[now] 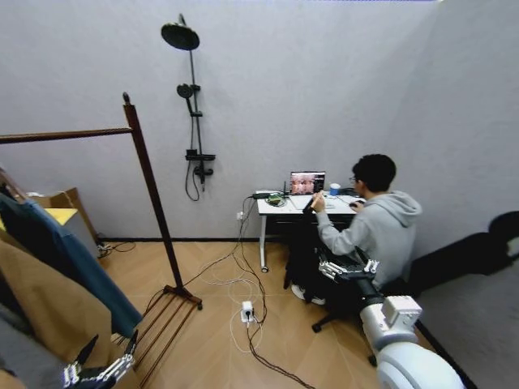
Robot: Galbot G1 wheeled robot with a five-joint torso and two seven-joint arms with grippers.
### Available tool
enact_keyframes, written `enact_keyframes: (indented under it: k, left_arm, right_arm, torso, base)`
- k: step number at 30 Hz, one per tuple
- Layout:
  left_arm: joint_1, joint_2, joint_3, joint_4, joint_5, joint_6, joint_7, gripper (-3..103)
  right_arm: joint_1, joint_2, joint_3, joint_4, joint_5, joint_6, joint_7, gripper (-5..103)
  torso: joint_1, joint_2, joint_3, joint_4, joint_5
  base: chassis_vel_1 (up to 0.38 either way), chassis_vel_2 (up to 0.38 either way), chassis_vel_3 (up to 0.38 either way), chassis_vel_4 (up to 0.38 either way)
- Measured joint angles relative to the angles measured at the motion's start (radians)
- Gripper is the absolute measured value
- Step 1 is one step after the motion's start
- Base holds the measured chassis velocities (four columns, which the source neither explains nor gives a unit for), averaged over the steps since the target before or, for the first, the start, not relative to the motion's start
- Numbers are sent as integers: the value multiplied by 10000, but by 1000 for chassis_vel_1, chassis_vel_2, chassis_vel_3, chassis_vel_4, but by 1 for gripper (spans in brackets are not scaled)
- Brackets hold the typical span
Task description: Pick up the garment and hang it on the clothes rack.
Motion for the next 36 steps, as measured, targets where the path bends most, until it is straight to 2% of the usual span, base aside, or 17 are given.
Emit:
enact_keyframes:
  k: [16, 20, 35, 36]
  left_arm:
    - [0, 0, 1, 0, 0, 0, 4, 100]
    - [0, 0, 0, 0, 0, 0, 3, 100]
    - [0, 0, 0, 0, 0, 0, -1, 100]
    - [0, 0, 1, 0, 0, 0, 1, 100]
  right_arm:
    - [-24, 105, -392, -4, -239, 116, -92, 100]
    - [-56, 212, -537, -9, -354, 166, -96, 100]
    - [-124, 291, -684, -9, -505, 230, -102, 100]
    - [-133, 270, -708, -10, -511, 229, -102, 100]
  torso:
    - [3, -1, 2, -4, 2]
    - [5, -3, 3, 2, 2]
    - [3, -3, 2, 1, -2]
    - [4, -3, 2, -2, 6]
  base:
    - [12, -243, -233, 10]
    - [70, -127, -118, 72]
    - [174, -165, -174, 166]
    - [227, -220, -218, 238]
